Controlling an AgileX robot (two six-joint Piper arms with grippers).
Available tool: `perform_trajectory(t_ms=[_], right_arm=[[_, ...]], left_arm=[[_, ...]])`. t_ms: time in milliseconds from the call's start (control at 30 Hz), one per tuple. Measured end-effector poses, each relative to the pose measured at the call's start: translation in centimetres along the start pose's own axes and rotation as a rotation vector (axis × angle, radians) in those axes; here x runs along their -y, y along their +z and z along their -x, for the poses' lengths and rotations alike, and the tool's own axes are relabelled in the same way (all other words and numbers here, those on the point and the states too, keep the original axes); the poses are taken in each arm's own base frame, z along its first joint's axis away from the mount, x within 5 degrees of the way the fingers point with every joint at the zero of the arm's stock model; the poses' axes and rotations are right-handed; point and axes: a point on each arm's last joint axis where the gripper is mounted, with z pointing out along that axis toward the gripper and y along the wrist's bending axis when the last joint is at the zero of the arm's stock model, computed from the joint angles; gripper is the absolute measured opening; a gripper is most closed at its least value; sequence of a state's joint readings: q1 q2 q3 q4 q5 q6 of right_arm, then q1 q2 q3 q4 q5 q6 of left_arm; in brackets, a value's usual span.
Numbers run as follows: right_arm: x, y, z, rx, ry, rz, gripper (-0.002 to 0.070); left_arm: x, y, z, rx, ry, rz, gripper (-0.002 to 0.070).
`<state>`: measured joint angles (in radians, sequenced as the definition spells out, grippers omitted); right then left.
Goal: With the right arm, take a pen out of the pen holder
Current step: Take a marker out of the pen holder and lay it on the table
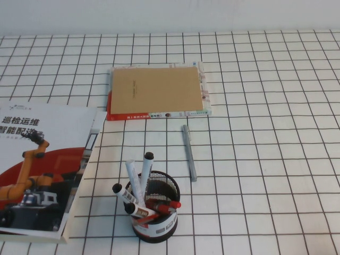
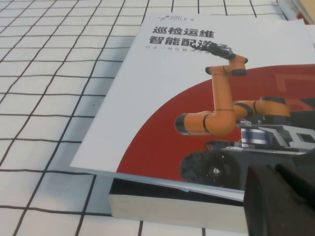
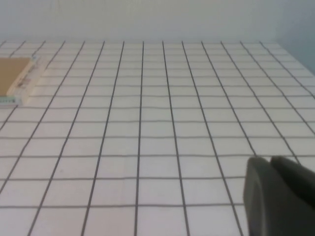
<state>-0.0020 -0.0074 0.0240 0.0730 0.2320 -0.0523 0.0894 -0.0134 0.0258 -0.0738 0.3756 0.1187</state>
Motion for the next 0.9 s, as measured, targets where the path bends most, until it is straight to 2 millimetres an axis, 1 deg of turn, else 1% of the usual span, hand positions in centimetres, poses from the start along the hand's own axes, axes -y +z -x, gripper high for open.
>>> perform_trajectory(t_ms=[267,900], right_arm=[[-0.10,-0.05,-1.06,-0.113,-0.002,0.014,-0.0015],[-0.11,-0.06,-1.16,-0.123,0.000,0.015,-0.0015]], left_arm=[[0.00,0.00,0.00,0.000,0.000,0.000,-0.0003],[0.00,0.00,0.00,0.000,0.000,0.000,-0.0003]])
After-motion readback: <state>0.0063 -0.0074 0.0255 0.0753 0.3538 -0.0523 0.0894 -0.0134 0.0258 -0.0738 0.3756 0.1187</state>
